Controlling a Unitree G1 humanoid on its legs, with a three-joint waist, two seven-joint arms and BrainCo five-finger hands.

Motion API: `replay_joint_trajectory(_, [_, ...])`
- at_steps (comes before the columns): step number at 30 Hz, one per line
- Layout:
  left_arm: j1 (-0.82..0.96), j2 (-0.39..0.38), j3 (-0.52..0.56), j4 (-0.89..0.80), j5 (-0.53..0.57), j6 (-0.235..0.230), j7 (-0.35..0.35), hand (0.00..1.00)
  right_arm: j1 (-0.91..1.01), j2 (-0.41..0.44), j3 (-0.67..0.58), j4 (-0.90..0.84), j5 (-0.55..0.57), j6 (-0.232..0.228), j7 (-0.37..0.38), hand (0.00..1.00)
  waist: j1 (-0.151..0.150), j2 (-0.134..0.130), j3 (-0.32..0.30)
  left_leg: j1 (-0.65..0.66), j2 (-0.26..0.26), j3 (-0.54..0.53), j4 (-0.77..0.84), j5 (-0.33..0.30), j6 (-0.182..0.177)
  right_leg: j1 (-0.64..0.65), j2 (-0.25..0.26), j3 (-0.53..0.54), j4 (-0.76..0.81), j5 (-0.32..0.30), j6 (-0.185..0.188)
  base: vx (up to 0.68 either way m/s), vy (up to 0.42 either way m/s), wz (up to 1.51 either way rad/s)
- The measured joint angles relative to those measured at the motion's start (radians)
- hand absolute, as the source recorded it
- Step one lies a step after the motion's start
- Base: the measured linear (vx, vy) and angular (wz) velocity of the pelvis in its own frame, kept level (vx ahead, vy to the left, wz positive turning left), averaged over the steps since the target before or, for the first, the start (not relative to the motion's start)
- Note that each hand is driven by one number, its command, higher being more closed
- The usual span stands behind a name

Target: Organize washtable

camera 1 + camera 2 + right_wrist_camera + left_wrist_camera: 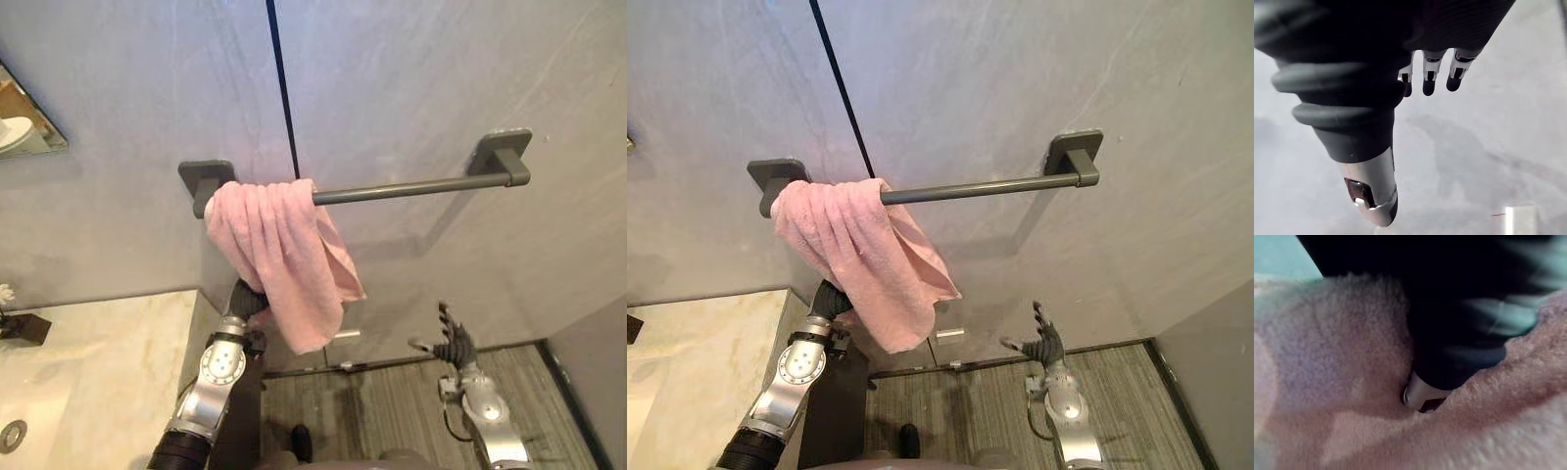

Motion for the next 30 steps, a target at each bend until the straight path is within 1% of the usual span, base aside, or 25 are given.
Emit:
replay_joint_trajectory(1, [-0.001, 0.0, -0.009, 0.0, 0.0, -0.001, 0.0, 1.0, -0.018, -0.012, 0.02, -0.026, 0.004, -0.016, 0.012, 0.0, 0.003, -0.001, -0.001, 0.0, 0.001, 0.0, 0.0, 0.0, 0.0, 0.0, 0.001, 0.0, 0.0, 0.0, -0.001, 0.0, -0.032, -0.03])
replay_joint_trajectory(3, [-0.002, 0.0, -0.013, 0.0, 0.0, -0.002, 0.0, 1.0, -0.046, -0.029, 0.053, -0.056, 0.022, -0.029, 0.028, 0.0, 0.005, -0.002, -0.002, 0.001, 0.002, 0.0, 0.0, 0.0, 0.0, 0.0, 0.002, 0.001, 0.0, 0.002, -0.003, -0.02, -0.011, 0.0])
replay_joint_trajectory(6, [-0.002, 0.0, -0.023, 0.0, -0.001, -0.002, 0.0, 1.0, -0.089, -0.054, 0.13, -0.088, 0.04, -0.031, 0.043, 0.0, 0.011, -0.009, -0.011, 0.001, 0.003, -0.001, -0.001, 0.0, 0.0, 0.0, 0.003, 0.001, 0.002, 0.002, -0.003, -0.04, -0.021, 0.0])
replay_joint_trajectory(8, [-0.002, 0.0, -0.039, 0.0, -0.01, -0.002, 0.001, 1.0, -0.133, -0.071, 0.21, -0.091, 0.05, -0.031, 0.06, 0.0, 0.011, -0.015, -0.015, 0.001, 0.002, -0.006, -0.005, 0.001, 0.0, 0.0, 0.003, 0.0, 0.001, 0.003, -0.002, -0.05, -0.015, 0.01])
replay_joint_trajectory(14, [-0.002, -0.004, -0.065, 0.0, -0.039, -0.007, 0.002, 1.0, -0.209, -0.07, 0.317, -0.091, 0.069, -0.031, 0.065, 0.0, 0.013, -0.016, -0.016, -0.014, -0.002, -0.03, -0.007, 0.006, 0.001, -0.002, 0.0, -0.021, -0.002, 0.006, 0.003, -0.04, -0.015, 0.13])
replay_joint_trajectory(15, [-0.002, -0.004, -0.07, 0.0, -0.04, -0.008, 0.005, 1.0, -0.226, -0.067, 0.345, -0.09, 0.07, -0.03, 0.065, 0.0, 0.018, -0.016, -0.016, -0.018, -0.002, -0.037, -0.007, 0.008, -0.001, -0.002, 0.0, -0.027, -0.003, 0.006, 0.003, -0.02, -0.019, 0.14])
replay_joint_trajectory(16, [-0.002, -0.005, -0.073, 0.0, -0.04, -0.008, 0.006, 1.0, -0.233, -0.064, 0.359, -0.09, 0.07, -0.03, 0.066, 1.0, 0.021, -0.016, -0.017, -0.02, -0.002, -0.041, -0.007, 0.013, 0.003, -0.002, 0.0, -0.029, -0.003, 0.006, 0.003, -0.01, -0.023, 0.15])
replay_joint_trajectory(18, [-0.003, -0.011, -0.087, 0.0, -0.041, -0.012, 0.016, 1.0, -0.257, -0.052, 0.399, -0.081, 0.07, -0.03, 0.073, 1.0, 0.024, -0.016, -0.017, -0.028, -0.002, -0.058, -0.007, 0.018, 0.002, -0.002, 0.0, -0.047, -0.004, 0.006, 0.002, -0.01, -0.03, 0.2])
replay_joint_trajectory(20, [-0.003, -0.026, -0.088, 0.001, -0.041, -0.012, 0.022, 1.0, -0.273, -0.036, 0.411, -0.057, 0.069, -0.03, 0.078, 1.0, 0.032, -0.016, -0.017, -0.032, -0.002, -0.063, -0.006, 0.023, 0.001, -0.002, 0.0, -0.054, -0.004, 0.006, 0.002, 0.0, -0.029, 0.14])
replay_joint_trajectory(22, [-0.003, -0.035, -0.088, 0.002, -0.041, -0.014, 0.026, 1.0, -0.285, -0.025, 0.412, -0.025, 0.068, -0.03, 0.06, 1.0, 0.036, -0.016, -0.017, -0.035, -0.001, -0.07, -0.006, 0.025, 0.0, -0.002, 0.002, -0.06, -0.004, 0.006, 0.002, -0.01, -0.031, 0.09])
replay_joint_trajectory(27, [-0.004, -0.037, -0.088, 0.002, -0.041, -0.018, 0.03, 1.0, -0.306, -0.024, 0.406, 0.011, 0.06, -0.029, 0.051, 1.0, 0.037, -0.016, -0.017, -0.042, -0.002, -0.087, -0.002, 0.032, -0.002, -0.001, 0.007, -0.078, -0.003, 0.006, 0.001, -0.01, -0.03, 0.11])
replay_joint_trajectory(30, [-0.004, -0.037, -0.085, 0.003, -0.041, -0.018, 0.04, 1.0, -0.306, -0.007, 0.382, 0.025, 0.04, -0.029, 0.036, 1.0, 0.039, -0.017, -0.018, -0.042, -0.001, -0.09, -0.002, 0.035, -0.004, 0.0, 0.008, -0.081, -0.001, 0.006, 0.001, -0.02, -0.015, 0.02])
